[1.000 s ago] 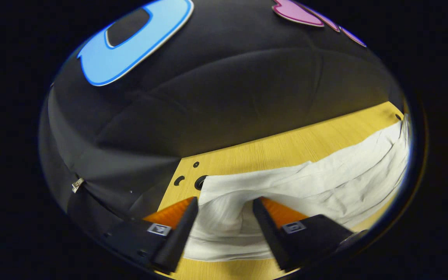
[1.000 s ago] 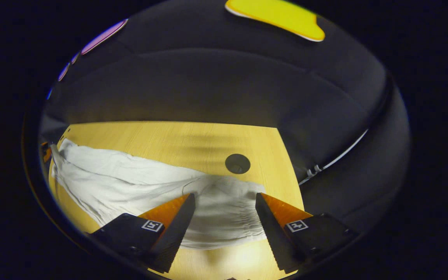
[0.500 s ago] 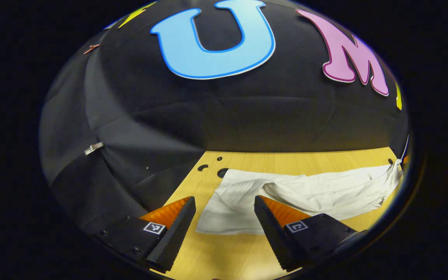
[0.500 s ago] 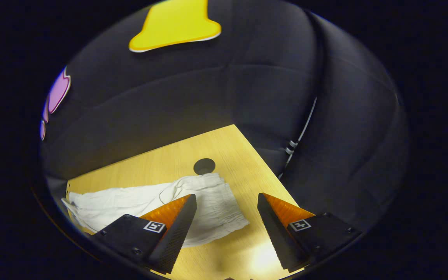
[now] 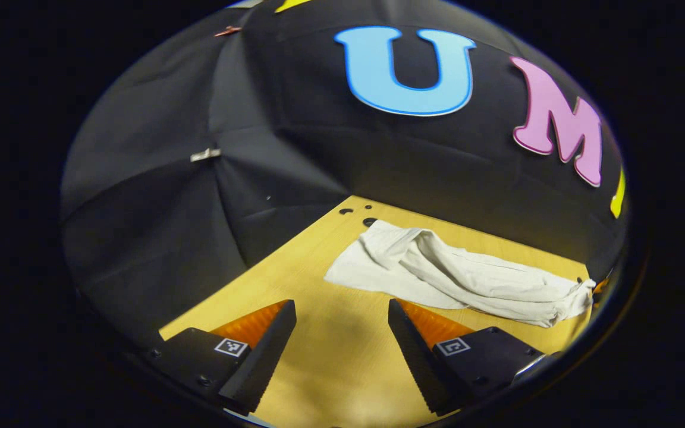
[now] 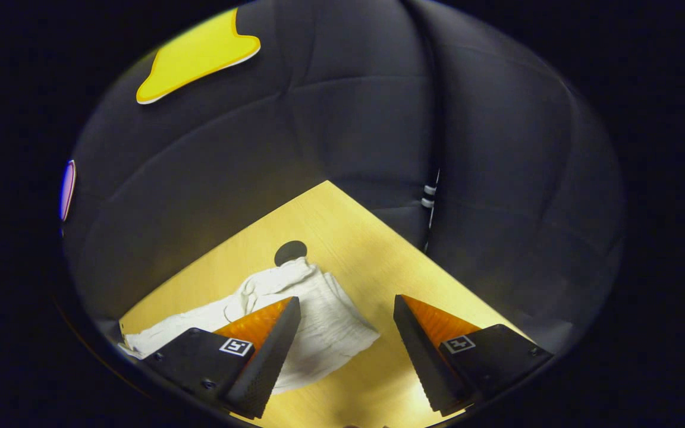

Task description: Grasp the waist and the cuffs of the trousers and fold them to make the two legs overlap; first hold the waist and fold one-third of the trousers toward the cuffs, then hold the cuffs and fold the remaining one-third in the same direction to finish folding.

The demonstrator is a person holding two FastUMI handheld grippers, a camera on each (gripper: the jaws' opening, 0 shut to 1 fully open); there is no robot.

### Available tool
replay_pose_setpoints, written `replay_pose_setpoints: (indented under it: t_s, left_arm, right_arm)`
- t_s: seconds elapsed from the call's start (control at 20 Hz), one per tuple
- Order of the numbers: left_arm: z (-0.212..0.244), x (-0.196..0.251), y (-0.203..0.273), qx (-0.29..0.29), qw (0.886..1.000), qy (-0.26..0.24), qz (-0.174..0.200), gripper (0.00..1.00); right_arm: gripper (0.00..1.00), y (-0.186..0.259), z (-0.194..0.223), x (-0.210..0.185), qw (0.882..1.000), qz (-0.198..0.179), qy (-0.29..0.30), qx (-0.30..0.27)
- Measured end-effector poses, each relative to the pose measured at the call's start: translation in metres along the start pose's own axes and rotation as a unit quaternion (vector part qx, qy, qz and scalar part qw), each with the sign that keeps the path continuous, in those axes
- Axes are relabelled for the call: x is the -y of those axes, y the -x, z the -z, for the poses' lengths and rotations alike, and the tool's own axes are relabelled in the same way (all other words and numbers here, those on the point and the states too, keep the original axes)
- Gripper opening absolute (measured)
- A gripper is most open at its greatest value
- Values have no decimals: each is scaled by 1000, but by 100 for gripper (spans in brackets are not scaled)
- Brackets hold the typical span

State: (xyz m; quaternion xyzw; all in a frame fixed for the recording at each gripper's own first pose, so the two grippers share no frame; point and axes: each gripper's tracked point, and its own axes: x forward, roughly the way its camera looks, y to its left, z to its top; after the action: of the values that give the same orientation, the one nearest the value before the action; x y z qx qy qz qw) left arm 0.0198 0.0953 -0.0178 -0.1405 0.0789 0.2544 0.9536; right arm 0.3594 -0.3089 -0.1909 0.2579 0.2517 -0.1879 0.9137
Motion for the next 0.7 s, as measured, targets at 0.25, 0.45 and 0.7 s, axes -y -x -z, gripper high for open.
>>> replay_pose_setpoints:
  t_s: [0.25,0.45,0.7]
  left_arm:
    - [20,-14,5,-19,999,26,-27,98]
    - [20,-10,14,-18,999,26,-28,98]
    - [24,-2,19,-28,999,9,-14,97]
  right_arm:
    - [99,-6,19,-2,998,20,52,0]
    - [100,-18,34,9,998,36,52,-17]
    - [96,-16,35,10,996,39,85,2]
